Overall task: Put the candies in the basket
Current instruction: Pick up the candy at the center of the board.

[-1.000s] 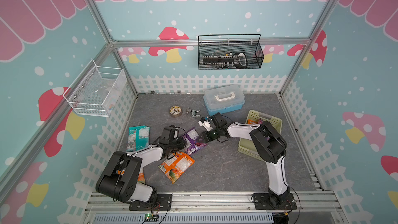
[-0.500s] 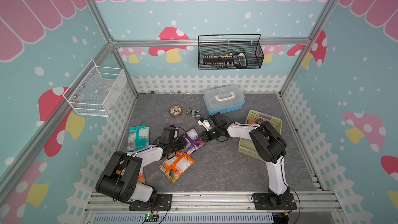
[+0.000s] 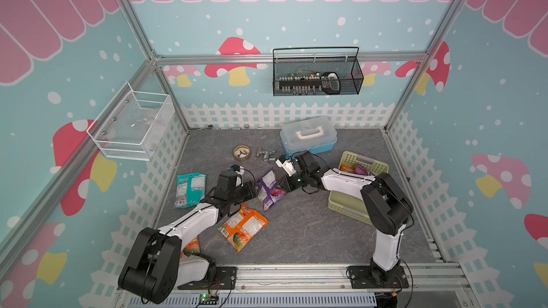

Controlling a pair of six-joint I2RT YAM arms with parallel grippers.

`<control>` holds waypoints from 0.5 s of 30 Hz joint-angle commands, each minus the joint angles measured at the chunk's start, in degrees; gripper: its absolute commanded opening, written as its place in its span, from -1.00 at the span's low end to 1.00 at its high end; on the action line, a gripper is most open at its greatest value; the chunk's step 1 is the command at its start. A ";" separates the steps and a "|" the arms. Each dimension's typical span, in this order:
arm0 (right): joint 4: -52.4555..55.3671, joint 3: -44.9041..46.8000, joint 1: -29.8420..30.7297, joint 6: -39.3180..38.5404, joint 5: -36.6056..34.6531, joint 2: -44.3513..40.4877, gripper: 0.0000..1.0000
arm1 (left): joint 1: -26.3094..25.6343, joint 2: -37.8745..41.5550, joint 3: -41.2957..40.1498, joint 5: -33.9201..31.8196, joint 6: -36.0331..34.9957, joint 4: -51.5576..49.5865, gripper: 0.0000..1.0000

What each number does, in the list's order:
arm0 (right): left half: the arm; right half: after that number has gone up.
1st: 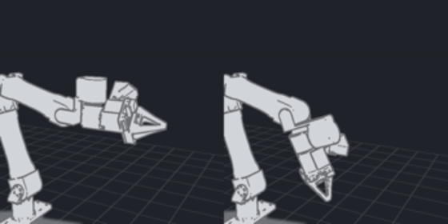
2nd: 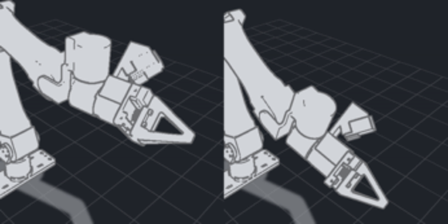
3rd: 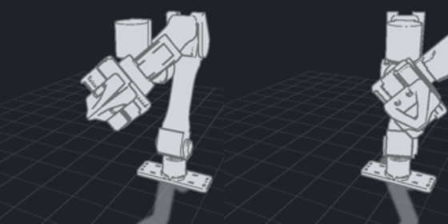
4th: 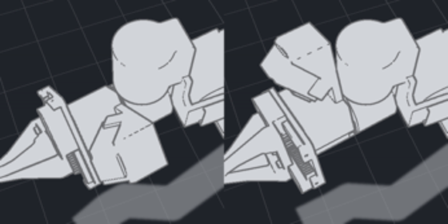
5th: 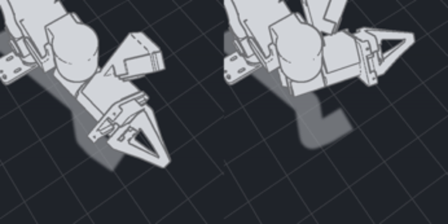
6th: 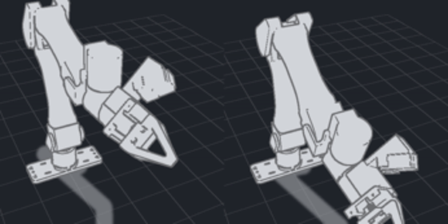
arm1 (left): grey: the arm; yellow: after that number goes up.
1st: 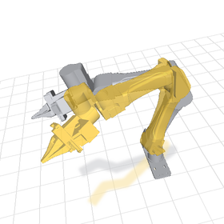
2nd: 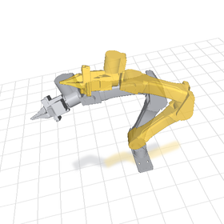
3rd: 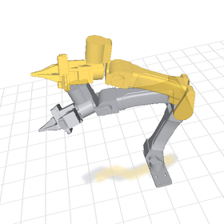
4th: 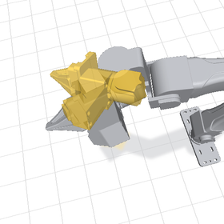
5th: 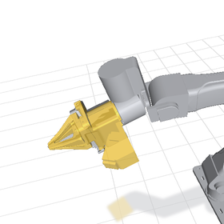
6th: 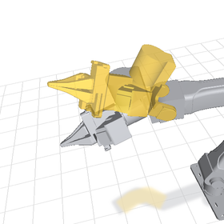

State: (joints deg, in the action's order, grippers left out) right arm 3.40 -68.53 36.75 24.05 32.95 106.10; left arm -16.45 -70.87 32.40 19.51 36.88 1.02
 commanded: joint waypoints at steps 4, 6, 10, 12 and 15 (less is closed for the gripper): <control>-2.36 4.67 -0.96 1.09 -6.21 -11.93 -1.00 | 0.43 6.80 6.13 1.76 -4.59 -5.94 0.51; -2.30 6.36 -2.25 1.97 -7.09 -16.00 -1.00 | 0.49 8.01 7.10 1.25 -6.46 -8.10 0.98; 0.05 8.70 -5.66 1.88 -10.28 -23.95 -1.00 | 0.45 9.41 8.44 0.19 -9.04 -11.82 0.99; 1.85 9.55 -8.49 2.03 -11.83 -27.77 -1.00 | 0.45 9.99 8.53 0.70 -10.01 -12.86 0.98; 3.92 11.08 -13.68 2.15 -13.13 -32.40 -1.00 | 0.45 10.32 8.39 1.50 -10.97 -13.31 0.98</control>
State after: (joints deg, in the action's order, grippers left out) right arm 6.22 -58.61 26.33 25.82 22.72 77.80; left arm -16.25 -61.32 39.70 20.32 28.84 -9.10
